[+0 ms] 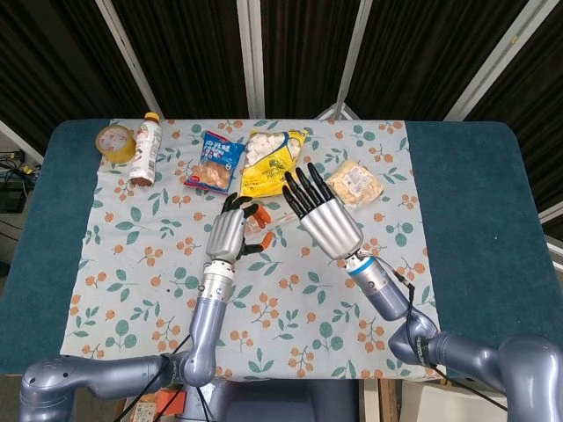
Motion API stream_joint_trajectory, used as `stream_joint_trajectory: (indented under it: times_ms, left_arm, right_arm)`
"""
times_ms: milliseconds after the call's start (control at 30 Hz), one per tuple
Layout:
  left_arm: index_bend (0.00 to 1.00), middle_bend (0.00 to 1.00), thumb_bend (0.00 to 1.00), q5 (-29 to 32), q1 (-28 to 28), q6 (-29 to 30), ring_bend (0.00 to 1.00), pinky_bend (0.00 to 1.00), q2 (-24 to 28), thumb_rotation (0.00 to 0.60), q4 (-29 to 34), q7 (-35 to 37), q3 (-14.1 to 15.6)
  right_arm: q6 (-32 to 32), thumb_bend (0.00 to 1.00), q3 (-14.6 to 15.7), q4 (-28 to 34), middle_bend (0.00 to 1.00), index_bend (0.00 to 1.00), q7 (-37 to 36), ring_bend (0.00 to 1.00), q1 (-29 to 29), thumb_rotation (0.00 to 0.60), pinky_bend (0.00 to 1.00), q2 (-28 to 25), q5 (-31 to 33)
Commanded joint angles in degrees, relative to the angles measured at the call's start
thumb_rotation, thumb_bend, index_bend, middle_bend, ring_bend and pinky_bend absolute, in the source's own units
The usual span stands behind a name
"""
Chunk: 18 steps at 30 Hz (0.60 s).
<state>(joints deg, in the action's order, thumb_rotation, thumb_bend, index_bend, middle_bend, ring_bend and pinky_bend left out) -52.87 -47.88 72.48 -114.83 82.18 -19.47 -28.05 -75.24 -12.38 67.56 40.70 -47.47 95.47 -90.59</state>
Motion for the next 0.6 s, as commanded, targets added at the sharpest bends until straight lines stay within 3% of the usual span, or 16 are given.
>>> stream_joint_trajectory:
  times_ms: [33,600]
  left_arm:
    - [0.67,0.66,0.77,-0.2,0.1,0.1,0.17,0.0,0.1,0.6,0.0,0.1,0.1]
    - [0.67,0.66,0.77,-2.7,2.4,-0.2,0.17,0.0,4.1,0.6,1.6,1.0,2.5]
  right_arm:
    - [0.3,0.4,-0.1,0.4,0.03,0.0,0.4,0.0,0.2,0.6,0.01,-0.3,0.4]
    - [0.9,0.4,-0.8,0.8,0.01,0.0,2.5,0.0,1.9,0.6,0.01,-2.4,3.1]
